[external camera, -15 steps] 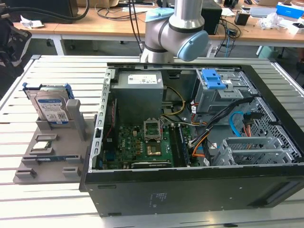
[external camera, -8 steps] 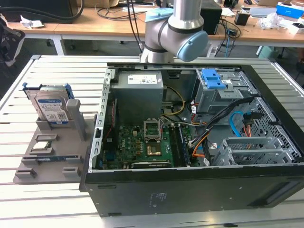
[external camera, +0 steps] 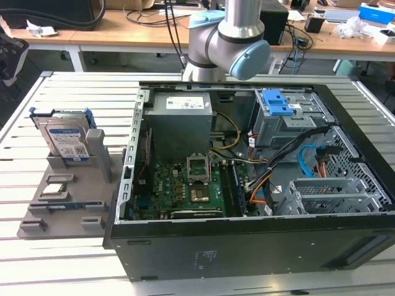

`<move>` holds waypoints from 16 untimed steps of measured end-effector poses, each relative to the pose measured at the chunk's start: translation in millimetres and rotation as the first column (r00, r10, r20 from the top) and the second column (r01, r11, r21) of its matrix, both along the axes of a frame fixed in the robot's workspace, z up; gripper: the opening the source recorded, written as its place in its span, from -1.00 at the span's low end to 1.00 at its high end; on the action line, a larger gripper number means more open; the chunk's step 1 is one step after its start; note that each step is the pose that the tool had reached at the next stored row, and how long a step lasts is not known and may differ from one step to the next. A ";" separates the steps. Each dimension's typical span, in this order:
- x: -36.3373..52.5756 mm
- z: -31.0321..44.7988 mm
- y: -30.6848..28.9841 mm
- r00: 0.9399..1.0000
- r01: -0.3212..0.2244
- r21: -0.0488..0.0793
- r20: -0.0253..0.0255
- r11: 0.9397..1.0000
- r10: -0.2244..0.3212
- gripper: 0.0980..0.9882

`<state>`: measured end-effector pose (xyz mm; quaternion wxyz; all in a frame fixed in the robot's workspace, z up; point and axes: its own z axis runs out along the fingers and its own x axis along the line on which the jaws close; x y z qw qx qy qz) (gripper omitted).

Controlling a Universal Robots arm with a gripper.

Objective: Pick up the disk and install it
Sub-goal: 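Reach for the disk, then pick up the disk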

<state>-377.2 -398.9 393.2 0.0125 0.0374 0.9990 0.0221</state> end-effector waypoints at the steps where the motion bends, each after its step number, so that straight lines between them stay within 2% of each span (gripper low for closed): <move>1: 0.0 0.0 0.0 1.000 0.000 0.000 0.000 1.000 0.000 -0.98; 9: -0.5 -0.1 0.0 1.000 -0.007 0.000 0.000 1.000 0.007 -0.98; 12: -0.5 -0.1 0.0 0.995 -0.095 0.000 0.000 0.995 0.095 -0.98; 13: -0.5 -0.1 0.0 0.992 -0.130 0.000 0.000 0.992 0.130 -0.98; 16: -0.4 -0.1 0.0 0.983 -0.182 0.000 0.000 0.983 0.182 -0.98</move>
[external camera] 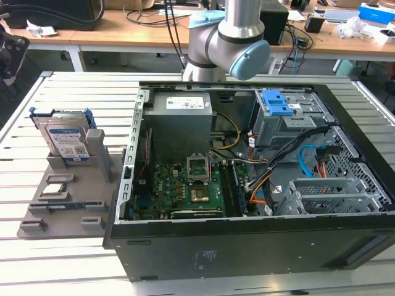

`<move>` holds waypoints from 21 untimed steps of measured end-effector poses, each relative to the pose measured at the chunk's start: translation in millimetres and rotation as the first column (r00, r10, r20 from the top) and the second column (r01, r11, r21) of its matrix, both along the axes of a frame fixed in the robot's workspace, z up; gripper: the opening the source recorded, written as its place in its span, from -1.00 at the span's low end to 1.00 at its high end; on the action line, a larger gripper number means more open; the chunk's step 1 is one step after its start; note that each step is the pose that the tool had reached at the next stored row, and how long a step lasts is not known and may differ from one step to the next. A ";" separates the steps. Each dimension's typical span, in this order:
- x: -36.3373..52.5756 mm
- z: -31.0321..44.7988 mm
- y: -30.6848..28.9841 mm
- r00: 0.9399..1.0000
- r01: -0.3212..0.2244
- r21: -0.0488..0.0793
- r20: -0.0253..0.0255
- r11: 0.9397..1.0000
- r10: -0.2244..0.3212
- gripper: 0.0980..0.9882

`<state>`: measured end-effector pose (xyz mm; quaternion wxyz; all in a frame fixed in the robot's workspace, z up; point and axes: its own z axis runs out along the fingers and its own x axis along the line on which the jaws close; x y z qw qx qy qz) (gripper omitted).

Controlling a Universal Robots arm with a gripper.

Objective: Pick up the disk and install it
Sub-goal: 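Pick up the disk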

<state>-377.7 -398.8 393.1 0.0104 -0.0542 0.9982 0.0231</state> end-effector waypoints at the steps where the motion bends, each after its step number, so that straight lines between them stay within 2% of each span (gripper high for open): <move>1: 0.0 0.0 0.0 1.000 -0.026 0.000 0.000 1.000 0.026 -0.98; 3: 0.0 0.0 0.0 0.996 -0.088 0.000 0.000 0.996 0.088 -0.98; 5: 0.0 0.0 0.0 0.988 -0.152 0.000 0.000 0.988 0.152 -0.98; 9: 0.0 0.0 0.0 0.977 -0.215 0.000 0.000 0.977 0.215 -0.98; 15: 0.0 0.0 0.0 0.952 -0.307 0.000 0.000 0.952 0.307 -0.98; 17: 0.0 0.0 0.0 0.936 -0.352 0.000 0.000 0.936 0.352 -0.98; 20: 0.0 0.0 0.0 0.920 -0.392 0.000 0.000 0.920 0.392 -0.98; 21: 0.0 0.0 0.0 0.912 -0.410 0.000 0.000 0.912 0.410 -0.98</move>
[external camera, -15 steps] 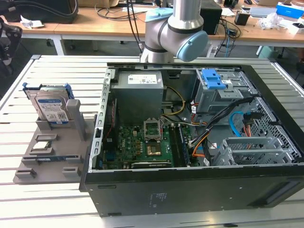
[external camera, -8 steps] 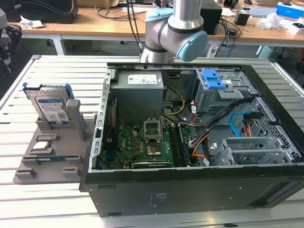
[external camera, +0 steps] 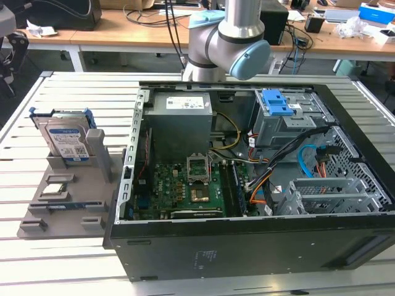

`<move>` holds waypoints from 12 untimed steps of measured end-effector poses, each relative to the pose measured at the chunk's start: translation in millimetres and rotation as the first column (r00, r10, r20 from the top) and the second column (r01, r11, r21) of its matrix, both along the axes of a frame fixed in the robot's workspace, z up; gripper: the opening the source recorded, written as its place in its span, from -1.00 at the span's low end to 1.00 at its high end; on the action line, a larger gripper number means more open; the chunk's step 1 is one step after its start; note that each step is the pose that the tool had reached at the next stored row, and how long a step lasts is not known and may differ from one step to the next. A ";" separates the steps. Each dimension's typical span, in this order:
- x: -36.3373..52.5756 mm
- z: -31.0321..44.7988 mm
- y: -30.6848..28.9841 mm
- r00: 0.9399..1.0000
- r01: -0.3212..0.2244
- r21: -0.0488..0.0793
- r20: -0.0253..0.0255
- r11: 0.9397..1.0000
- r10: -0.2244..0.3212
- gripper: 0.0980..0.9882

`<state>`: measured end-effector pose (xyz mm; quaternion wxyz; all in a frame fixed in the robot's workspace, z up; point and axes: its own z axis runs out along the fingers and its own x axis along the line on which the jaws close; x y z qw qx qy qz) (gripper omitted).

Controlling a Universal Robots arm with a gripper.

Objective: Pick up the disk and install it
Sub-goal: 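Pick up the disk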

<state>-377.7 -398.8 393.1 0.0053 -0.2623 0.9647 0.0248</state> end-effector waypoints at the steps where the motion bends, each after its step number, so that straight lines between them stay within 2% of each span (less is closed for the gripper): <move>1: 0.0 0.0 0.0 1.000 -0.021 0.000 0.000 1.000 0.021 -0.98; 5: 0.0 0.0 0.0 0.993 -0.120 0.000 0.000 0.993 0.120 -0.98; 6: 0.0 0.0 0.0 0.989 -0.150 0.000 0.000 0.989 0.150 -0.98; 8: 0.0 0.0 0.0 0.984 -0.180 0.000 0.000 0.984 0.180 -0.98; 12: 0.0 0.0 0.0 0.969 -0.245 0.000 0.000 0.969 0.245 -0.98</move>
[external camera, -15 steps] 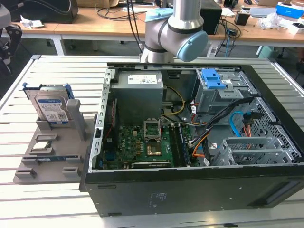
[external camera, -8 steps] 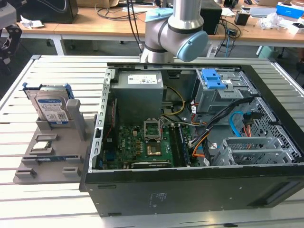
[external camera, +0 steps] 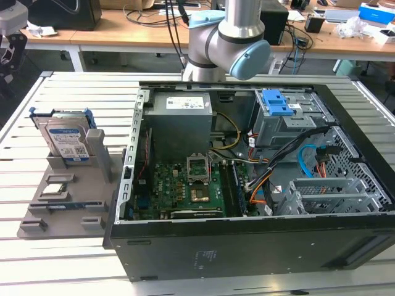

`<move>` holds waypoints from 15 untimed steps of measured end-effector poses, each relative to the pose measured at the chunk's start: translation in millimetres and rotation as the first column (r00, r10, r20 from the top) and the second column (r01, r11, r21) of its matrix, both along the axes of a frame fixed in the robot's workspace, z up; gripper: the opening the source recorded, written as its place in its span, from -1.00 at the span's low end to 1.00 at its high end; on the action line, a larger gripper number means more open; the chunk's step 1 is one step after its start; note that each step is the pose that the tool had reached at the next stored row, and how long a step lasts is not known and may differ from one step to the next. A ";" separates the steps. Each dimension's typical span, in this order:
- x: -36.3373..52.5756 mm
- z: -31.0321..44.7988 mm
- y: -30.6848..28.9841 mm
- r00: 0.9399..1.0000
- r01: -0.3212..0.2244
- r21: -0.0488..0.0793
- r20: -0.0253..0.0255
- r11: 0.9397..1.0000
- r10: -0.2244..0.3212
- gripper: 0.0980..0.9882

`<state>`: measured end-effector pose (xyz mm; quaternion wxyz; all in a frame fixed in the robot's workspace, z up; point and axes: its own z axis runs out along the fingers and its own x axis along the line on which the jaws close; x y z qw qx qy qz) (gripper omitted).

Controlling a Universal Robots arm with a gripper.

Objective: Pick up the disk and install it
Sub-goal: 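Pick up the disk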

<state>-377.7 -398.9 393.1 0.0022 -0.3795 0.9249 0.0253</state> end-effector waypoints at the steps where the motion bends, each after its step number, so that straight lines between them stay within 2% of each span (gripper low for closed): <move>1: 0.0 0.0 0.0 1.000 -0.019 0.000 0.000 1.000 0.019 -0.98; 7: 0.0 0.0 0.0 0.993 -0.120 0.000 0.000 0.993 0.120 -0.98; 10: 0.0 0.0 0.0 0.985 -0.173 0.000 0.000 0.985 0.173 -0.98; 15: 0.0 0.0 0.0 0.967 -0.253 0.000 0.000 0.967 0.253 -0.98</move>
